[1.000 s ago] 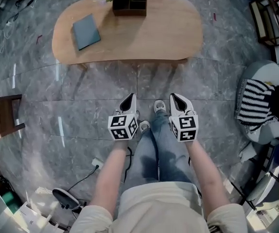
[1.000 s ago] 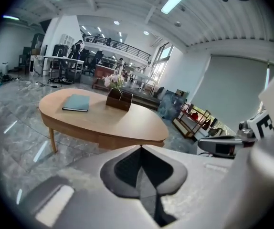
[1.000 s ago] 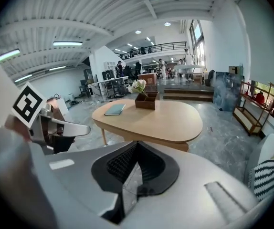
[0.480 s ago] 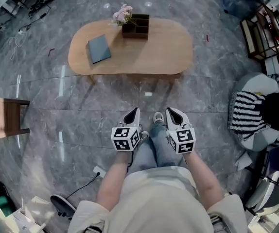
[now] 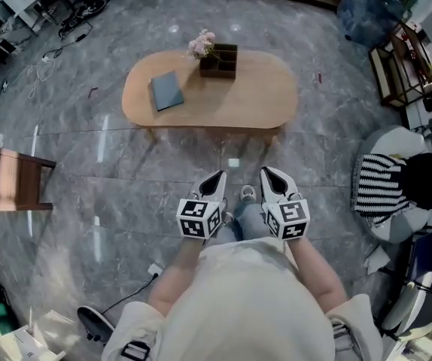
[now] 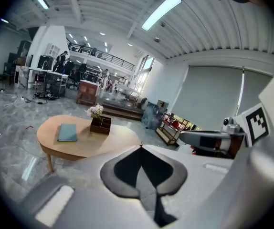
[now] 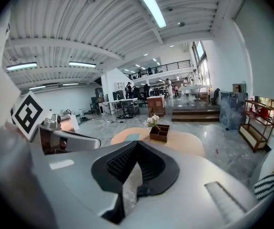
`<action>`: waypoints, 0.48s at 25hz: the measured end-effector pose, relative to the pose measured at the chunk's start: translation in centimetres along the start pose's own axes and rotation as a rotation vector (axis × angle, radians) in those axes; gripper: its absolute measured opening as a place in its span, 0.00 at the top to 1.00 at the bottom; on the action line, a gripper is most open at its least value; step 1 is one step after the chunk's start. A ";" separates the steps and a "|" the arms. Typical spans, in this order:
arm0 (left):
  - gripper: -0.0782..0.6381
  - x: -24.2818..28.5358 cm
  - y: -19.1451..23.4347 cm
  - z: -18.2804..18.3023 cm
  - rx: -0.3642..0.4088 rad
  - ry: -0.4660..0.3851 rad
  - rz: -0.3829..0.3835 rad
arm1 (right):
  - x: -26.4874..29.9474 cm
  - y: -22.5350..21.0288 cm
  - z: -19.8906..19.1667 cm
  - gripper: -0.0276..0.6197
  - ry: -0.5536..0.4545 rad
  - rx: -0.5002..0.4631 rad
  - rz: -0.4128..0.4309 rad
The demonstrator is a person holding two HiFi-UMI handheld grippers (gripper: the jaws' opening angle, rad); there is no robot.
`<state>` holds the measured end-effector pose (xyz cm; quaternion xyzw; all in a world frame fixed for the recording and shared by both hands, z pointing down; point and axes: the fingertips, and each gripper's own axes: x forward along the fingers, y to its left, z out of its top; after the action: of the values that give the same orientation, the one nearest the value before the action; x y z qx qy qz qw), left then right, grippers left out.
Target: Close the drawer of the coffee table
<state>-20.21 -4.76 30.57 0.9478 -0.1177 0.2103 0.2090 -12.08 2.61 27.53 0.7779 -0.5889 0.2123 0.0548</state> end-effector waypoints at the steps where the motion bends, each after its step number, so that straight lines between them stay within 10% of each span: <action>1: 0.89 -0.4 -0.1 0.3 0.004 -0.003 0.000 | -0.2 0.3 0.5 0.95 -0.009 -0.008 0.004; 12: 0.89 -3.0 -0.5 2.9 0.011 -0.060 0.008 | -1.8 2.4 4.6 0.95 -0.095 -0.056 0.076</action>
<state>-21.64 -5.17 26.67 0.9544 -0.1265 0.1831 0.1992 -13.50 1.93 22.30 0.7623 -0.6256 0.1606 0.0406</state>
